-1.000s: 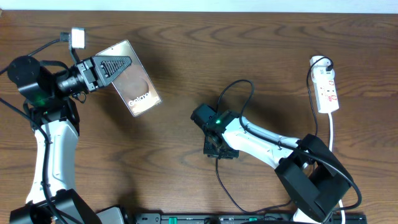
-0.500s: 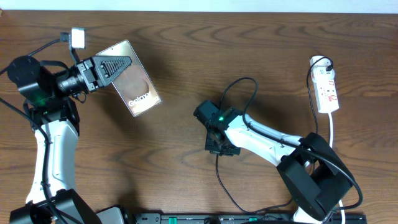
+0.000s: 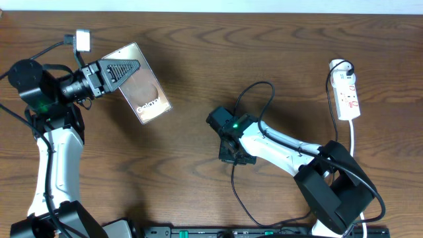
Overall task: Plug charger to phone and switch on socket
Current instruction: 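Close the right gripper on the cable plug, then lift the plug with the right gripper toward the phone's bottom edge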
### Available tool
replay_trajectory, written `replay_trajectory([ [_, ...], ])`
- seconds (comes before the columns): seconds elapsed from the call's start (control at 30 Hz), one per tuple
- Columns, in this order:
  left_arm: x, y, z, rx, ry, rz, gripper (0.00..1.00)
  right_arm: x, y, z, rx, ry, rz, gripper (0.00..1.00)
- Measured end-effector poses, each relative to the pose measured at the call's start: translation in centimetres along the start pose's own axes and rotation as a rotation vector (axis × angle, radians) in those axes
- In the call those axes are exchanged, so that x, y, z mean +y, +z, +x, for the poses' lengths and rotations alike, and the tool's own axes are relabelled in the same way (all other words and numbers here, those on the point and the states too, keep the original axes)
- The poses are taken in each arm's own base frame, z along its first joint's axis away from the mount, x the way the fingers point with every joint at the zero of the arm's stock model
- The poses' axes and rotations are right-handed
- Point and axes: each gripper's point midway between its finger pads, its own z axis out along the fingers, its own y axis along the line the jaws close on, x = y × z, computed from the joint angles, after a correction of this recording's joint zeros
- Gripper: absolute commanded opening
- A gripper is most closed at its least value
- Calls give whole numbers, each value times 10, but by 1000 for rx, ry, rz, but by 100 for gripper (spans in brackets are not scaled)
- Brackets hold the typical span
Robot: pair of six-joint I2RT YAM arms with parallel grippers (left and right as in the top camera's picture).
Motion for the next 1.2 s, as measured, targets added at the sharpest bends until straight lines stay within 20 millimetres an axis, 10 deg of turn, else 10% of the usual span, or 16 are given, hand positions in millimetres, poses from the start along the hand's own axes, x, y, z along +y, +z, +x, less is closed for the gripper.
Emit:
replay_trajectory([
  [1.2,1,0,1,1,-20,-1,8,-11,1,53,260,-36,11,1],
])
